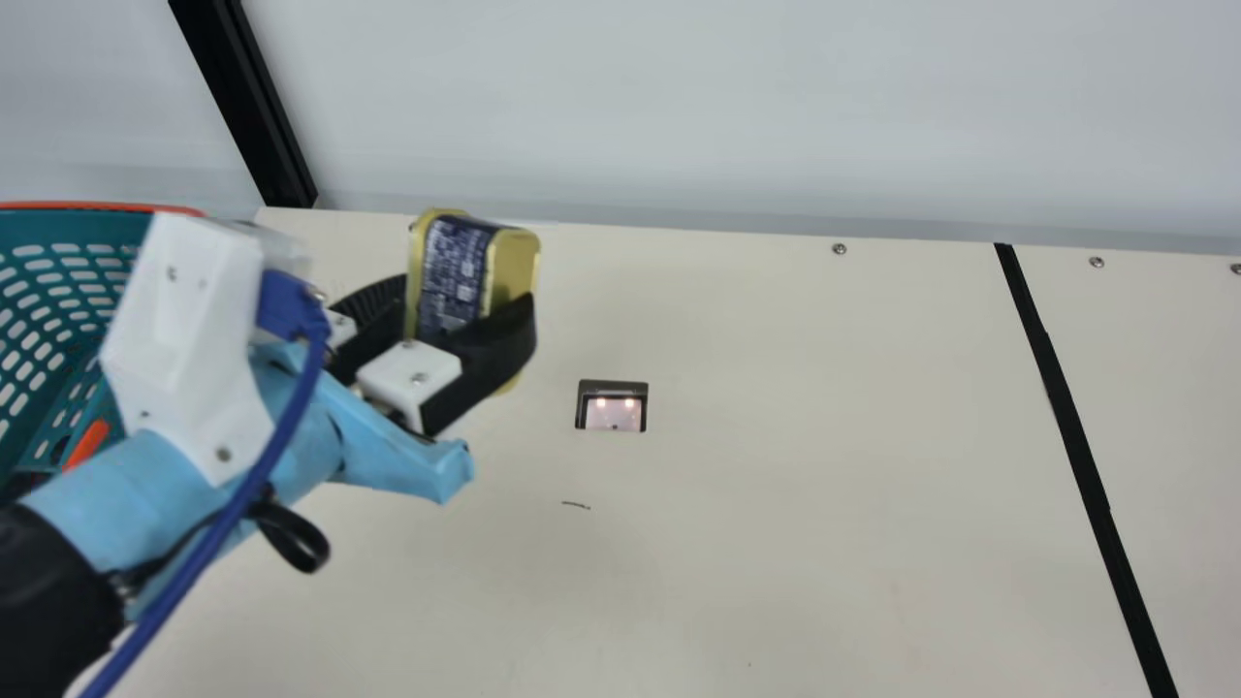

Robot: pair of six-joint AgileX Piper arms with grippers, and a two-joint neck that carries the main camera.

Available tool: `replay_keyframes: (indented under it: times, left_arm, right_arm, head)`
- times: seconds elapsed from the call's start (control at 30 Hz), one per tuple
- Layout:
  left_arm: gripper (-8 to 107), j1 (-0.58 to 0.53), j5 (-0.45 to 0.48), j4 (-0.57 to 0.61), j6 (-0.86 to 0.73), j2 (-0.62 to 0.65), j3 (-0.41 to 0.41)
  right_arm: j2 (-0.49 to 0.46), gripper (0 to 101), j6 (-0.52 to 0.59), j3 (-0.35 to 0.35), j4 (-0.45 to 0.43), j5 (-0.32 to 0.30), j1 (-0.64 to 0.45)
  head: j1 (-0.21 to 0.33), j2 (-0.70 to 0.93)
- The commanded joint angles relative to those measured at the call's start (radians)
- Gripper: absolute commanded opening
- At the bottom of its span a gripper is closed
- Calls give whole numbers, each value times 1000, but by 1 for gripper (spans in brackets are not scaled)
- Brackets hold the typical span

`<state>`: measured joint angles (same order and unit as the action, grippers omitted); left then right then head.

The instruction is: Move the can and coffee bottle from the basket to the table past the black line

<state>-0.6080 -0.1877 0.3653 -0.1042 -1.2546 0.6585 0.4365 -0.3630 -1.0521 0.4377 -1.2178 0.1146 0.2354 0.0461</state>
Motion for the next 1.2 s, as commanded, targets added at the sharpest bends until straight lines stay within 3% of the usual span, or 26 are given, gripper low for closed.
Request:
replay_keyframes:
  times: [0.0, 0.33, 0.73, 0.93, 1.17]
  left_arm:
    - [10, -12, -26, -42, 45, -29, 1]
    - [10, -15, -135, -300, 290, -179, 20]
    - [10, 99, -309, -634, 557, -380, 68]
    - [10, 134, -366, -698, 608, -460, 119]
    - [10, 127, -396, -694, 620, -543, 184]
  right_arm:
    - [0, 101, 0, 0, 0, 0, 0]
    - [0, 101, 0, 0, 0, 0, 0]
    - [0, 101, 0, 0, 0, 0, 0]
    - [0, 101, 0, 0, 0, 0, 0]
    - [0, 101, 0, 0, 0, 0, 0]
  head:
    - [1, -7]
    - [1, -7]
    - [1, -7]
    - [1, -7]
    - [1, -7]
